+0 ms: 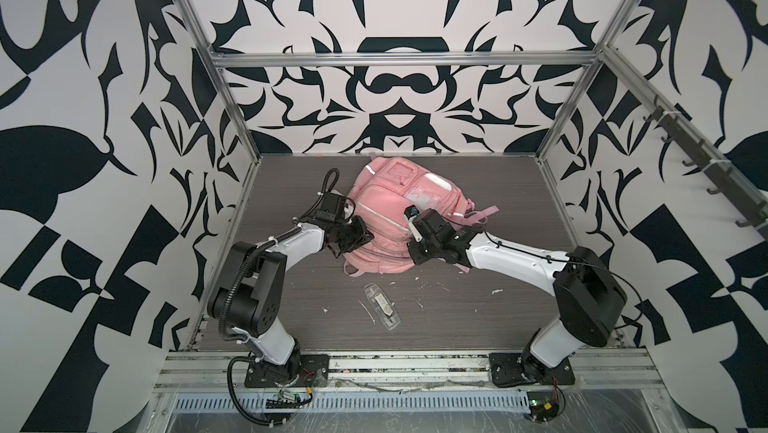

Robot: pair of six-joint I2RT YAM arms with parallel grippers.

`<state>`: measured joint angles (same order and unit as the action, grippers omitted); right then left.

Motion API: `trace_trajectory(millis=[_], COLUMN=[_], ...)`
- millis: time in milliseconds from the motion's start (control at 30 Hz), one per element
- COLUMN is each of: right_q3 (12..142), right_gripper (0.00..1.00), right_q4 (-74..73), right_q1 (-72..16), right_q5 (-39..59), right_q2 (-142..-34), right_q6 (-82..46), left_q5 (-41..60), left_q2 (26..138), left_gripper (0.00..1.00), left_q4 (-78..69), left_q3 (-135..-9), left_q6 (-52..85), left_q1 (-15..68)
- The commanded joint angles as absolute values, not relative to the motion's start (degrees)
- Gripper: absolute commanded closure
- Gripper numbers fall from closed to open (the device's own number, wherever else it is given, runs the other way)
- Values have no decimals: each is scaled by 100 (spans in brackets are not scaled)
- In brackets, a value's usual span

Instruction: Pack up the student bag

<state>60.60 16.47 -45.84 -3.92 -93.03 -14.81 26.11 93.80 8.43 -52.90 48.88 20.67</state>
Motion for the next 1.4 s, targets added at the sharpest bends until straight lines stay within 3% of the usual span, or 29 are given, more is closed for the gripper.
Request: trace_trajectory(millis=[0,500,933,1367], right_q3=[6407,7047,8352,7170], right_gripper=[97,100,100,100], right_q4=[1626,1513,1911,1811], right_q1=[-4884,-5134,-5002,-3804], right_q5=[-108,425,115,372], right_q2=[-9367,-9902,-10856,-9916], right_q6=[-1379,-1512,-1777,-1863], left_q5=[2672,2608,2568,2504], left_q2=[9280,9236,9203,9757], left_gripper=[88,88,88,88], left_q4=[677,644,629,318], left_q3=[-5440,-5388,-5361,-5742], left_q6=[4965,5016,5062,5312], left_q1=[2191,2227,2320,2966])
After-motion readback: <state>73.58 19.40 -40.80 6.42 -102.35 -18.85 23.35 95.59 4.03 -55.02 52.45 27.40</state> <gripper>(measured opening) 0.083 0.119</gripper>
